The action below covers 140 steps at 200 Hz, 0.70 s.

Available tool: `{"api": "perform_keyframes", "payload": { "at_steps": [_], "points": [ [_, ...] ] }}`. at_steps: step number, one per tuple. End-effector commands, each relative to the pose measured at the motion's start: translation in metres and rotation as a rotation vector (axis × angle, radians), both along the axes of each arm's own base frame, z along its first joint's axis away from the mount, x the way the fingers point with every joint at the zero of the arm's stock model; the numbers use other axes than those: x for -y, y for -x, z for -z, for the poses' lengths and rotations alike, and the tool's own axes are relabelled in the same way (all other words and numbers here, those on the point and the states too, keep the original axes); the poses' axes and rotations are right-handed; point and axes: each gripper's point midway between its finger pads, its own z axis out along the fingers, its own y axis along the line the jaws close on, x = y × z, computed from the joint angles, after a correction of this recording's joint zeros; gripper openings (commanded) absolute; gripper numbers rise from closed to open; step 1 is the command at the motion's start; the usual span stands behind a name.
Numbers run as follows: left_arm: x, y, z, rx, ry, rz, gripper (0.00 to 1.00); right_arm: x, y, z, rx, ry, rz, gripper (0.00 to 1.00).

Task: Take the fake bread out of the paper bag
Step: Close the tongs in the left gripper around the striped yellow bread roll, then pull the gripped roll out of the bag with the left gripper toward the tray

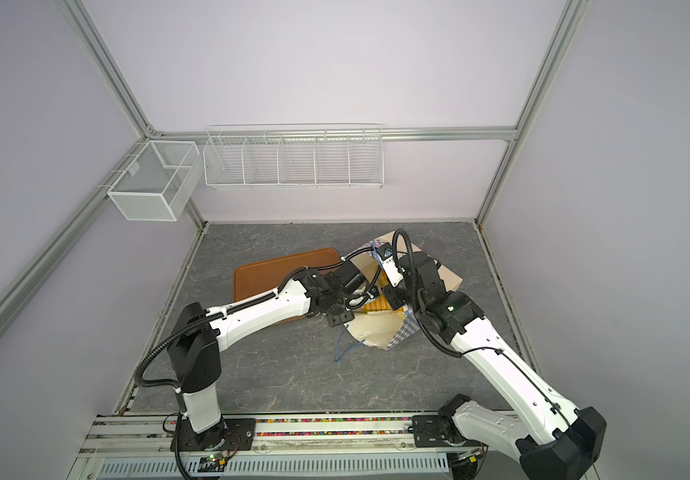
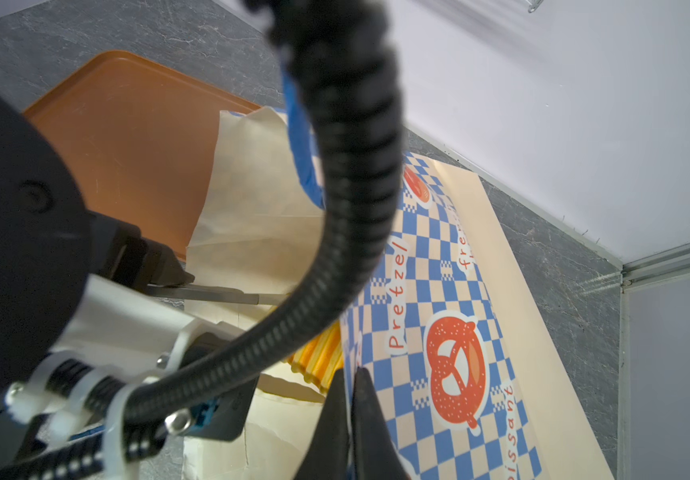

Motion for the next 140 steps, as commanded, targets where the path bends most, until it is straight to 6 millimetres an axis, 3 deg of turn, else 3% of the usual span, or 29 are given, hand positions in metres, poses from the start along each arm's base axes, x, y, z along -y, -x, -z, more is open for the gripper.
{"api": "perform_keyframes", "payload": {
  "at_steps": [1,43,97,140],
  "points": [
    [0.008,-0.004,0.004,-0.029,0.008,0.026,0.5,-0.004,0.004,-0.005,0.014,-0.018,-0.037,0.07],
    [0.008,-0.018,0.018,-0.053,0.001,-0.005,0.5,-0.005,0.005,-0.003,0.007,-0.016,-0.043,0.07],
    [0.011,-0.013,0.032,-0.118,-0.01,0.0,0.5,-0.005,0.004,-0.003,0.009,-0.01,-0.047,0.07],
    [0.011,-0.004,0.026,-0.16,0.005,0.002,0.33,-0.003,0.003,-0.006,0.022,-0.003,-0.037,0.07]
  ]
}}
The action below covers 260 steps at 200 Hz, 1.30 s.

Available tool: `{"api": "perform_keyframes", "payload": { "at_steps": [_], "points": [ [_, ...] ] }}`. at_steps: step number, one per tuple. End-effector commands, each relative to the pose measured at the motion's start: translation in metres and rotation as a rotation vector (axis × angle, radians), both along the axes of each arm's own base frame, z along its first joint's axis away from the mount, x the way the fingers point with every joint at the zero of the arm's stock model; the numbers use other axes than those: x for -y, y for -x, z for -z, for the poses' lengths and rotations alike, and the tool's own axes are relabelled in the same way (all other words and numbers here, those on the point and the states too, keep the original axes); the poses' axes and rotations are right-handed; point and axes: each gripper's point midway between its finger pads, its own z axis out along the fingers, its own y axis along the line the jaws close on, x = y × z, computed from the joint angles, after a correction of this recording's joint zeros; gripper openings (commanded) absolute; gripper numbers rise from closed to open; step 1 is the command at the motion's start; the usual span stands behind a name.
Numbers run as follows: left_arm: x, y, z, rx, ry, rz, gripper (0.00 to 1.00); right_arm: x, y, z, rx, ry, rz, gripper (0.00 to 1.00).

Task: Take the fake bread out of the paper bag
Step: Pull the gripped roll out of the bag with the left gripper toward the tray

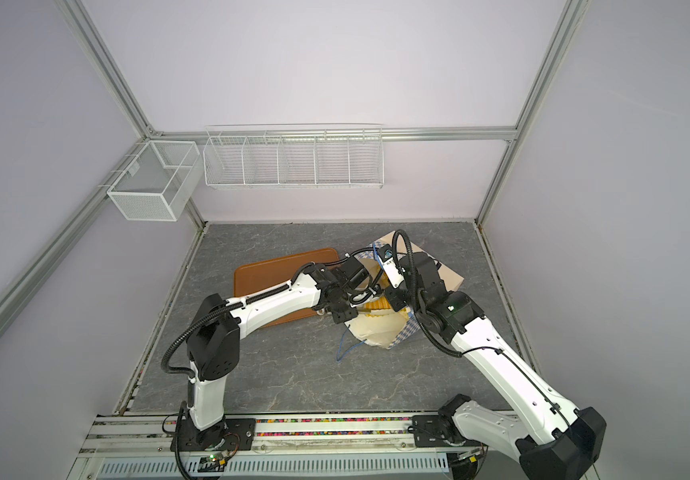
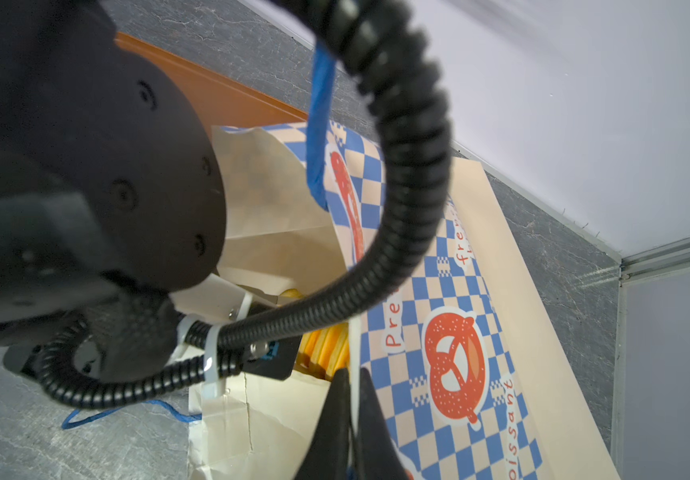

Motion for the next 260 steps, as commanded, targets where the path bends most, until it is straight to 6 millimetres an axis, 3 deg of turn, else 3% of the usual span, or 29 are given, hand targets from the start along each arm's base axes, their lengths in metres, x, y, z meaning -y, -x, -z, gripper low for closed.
{"api": "perform_keyframes", "payload": {
  "at_steps": [1,61,136,202,237,260],
  "points": [
    [-0.003,0.006,-0.001,-0.057,-0.007,-0.005,0.32,-0.006,0.0,-0.011,0.04,-0.026,-0.034,0.07],
    [-0.011,0.015,-0.027,-0.038,0.057,-0.033,0.11,0.003,-0.008,-0.011,0.06,-0.012,0.032,0.07],
    [-0.046,0.039,-0.067,-0.02,0.128,-0.105,0.02,0.009,-0.015,-0.019,0.088,-0.028,0.091,0.07],
    [-0.102,0.069,-0.105,0.025,0.196,-0.225,0.0,0.033,-0.031,-0.028,0.081,-0.026,0.225,0.07],
    [-0.129,0.07,-0.139,0.112,0.329,-0.361,0.0,0.042,-0.039,-0.028,0.063,-0.015,0.259,0.07],
    [-0.151,0.059,-0.16,0.124,0.443,-0.529,0.0,0.048,-0.044,-0.028,0.046,-0.02,0.279,0.07]
  ]
}}
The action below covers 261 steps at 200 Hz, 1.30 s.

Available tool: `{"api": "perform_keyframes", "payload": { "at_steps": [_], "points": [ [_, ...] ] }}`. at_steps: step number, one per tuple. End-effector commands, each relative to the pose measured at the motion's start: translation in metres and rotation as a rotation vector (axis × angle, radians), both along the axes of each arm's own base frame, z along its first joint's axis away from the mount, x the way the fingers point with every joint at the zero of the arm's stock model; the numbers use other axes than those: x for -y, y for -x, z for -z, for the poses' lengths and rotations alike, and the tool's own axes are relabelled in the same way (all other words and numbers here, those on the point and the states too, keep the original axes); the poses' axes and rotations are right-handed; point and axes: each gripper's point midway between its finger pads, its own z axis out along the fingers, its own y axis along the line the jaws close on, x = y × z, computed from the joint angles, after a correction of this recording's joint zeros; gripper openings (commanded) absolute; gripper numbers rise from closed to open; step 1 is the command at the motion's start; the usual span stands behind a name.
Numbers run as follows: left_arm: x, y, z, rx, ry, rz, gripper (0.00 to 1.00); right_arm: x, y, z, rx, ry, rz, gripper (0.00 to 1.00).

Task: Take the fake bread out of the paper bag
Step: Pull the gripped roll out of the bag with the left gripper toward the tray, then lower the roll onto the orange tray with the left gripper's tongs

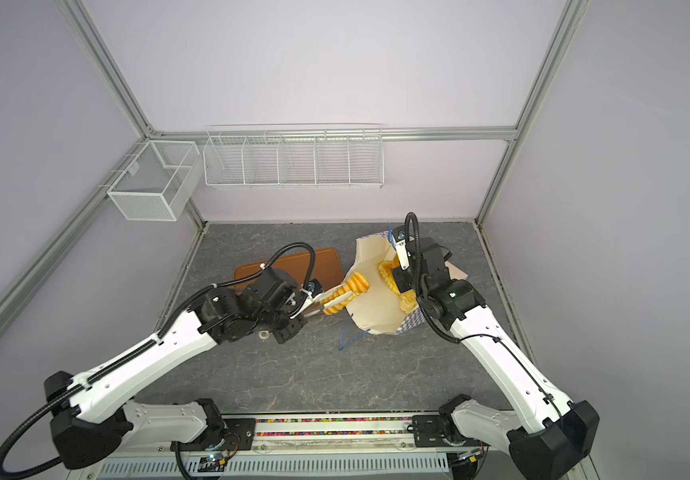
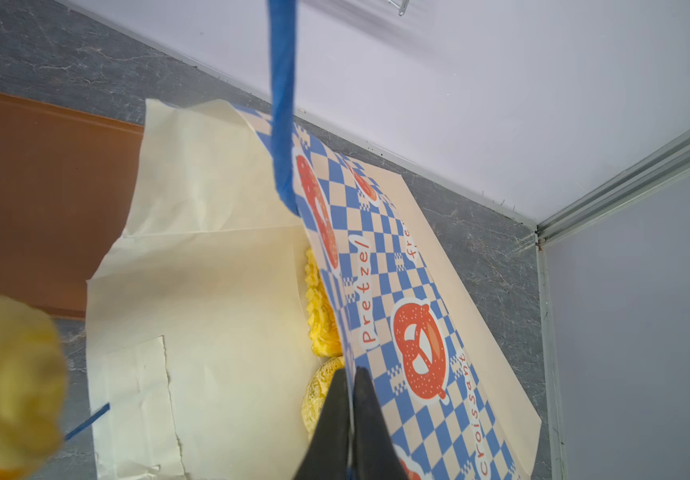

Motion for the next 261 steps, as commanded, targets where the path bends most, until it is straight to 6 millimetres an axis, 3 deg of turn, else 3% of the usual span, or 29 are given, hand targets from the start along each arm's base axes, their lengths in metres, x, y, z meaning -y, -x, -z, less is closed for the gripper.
{"api": "perform_keyframes", "payload": {
  "at_steps": [1,28,60,94,142,163,182,205,261],
  "points": [
    [-0.021,-0.015,-0.026,0.02,0.141,-0.205,0.0,0.01,-0.003,-0.001,-0.021,-0.016,0.045,0.07],
    [-0.038,-0.03,-0.033,-0.02,0.274,-0.353,0.0,0.01,-0.007,0.001,-0.039,-0.034,0.042,0.07],
    [-0.057,-0.071,-0.024,-0.06,0.4,-0.635,0.0,0.005,-0.01,0.006,-0.05,-0.044,0.019,0.07],
    [-0.041,-0.116,0.0,-0.155,0.434,-0.824,0.04,0.007,-0.01,0.01,-0.053,-0.03,0.015,0.07],
    [0.018,-0.171,0.034,-0.351,0.493,-0.89,0.04,0.0,0.001,0.008,-0.027,-0.074,-0.045,0.07],
    [0.041,-0.188,0.056,-0.479,0.527,-0.906,0.09,0.0,0.005,0.011,-0.027,-0.083,-0.055,0.07],
    [0.059,-0.199,0.07,-0.563,0.554,-0.897,0.1,0.0,0.007,0.014,-0.028,-0.082,-0.058,0.07],
    [0.066,-0.207,0.089,-0.601,0.529,-0.911,0.11,0.0,0.007,0.015,-0.031,-0.078,-0.057,0.07],
    [0.059,-0.208,0.124,-0.664,0.428,-0.967,0.25,0.0,0.005,0.017,-0.033,-0.076,-0.055,0.07]
  ]
}}
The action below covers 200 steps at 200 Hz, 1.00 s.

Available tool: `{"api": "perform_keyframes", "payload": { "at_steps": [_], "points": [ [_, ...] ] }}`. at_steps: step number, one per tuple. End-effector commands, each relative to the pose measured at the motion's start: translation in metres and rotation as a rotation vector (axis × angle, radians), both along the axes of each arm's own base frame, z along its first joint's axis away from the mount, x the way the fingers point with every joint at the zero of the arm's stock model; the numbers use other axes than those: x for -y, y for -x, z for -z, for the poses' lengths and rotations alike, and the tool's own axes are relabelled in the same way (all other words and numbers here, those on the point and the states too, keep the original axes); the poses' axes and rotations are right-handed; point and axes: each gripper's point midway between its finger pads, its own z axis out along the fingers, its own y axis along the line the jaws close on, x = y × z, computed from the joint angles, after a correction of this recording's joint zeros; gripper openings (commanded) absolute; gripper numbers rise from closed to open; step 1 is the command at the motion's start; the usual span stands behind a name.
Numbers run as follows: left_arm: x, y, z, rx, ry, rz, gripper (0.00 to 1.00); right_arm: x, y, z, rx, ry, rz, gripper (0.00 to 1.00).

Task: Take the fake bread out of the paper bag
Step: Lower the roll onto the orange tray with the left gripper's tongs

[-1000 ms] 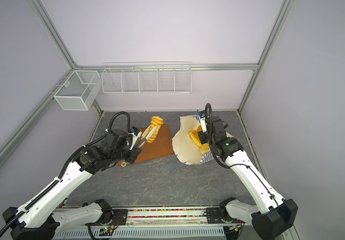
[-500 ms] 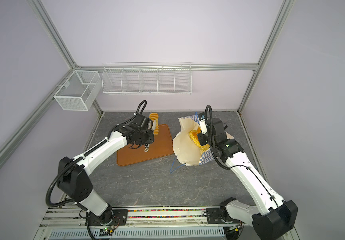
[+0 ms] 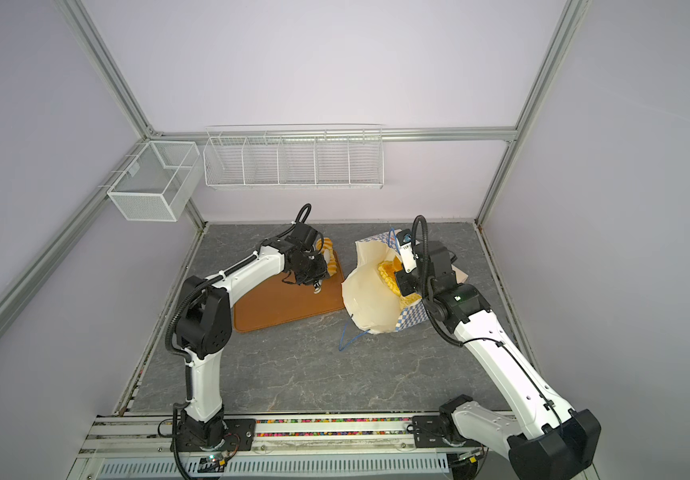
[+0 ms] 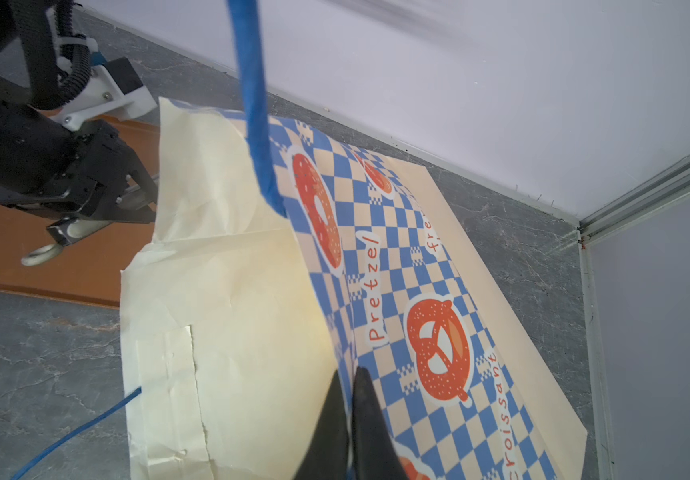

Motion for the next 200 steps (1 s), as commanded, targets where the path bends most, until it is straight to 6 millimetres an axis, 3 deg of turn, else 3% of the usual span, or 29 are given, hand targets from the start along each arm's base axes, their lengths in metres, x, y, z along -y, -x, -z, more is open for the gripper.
{"api": "perform_keyframes", "payload": {
  "at_steps": [1,56,200],
  "points": [
    [0.001,-0.006,-0.012,-0.006,0.021,-0.015,0.26,0.002,0.0,0.006,-0.004,0.005,-0.001,0.07],
    [-0.003,-0.001,-0.015,-0.011,0.01,0.005,0.39,0.0,-0.003,0.006,-0.007,0.002,-0.005,0.07],
    [-0.012,0.006,-0.043,0.049,0.031,0.005,0.48,-0.005,-0.002,0.009,-0.03,-0.005,-0.03,0.07]
  ]
}}
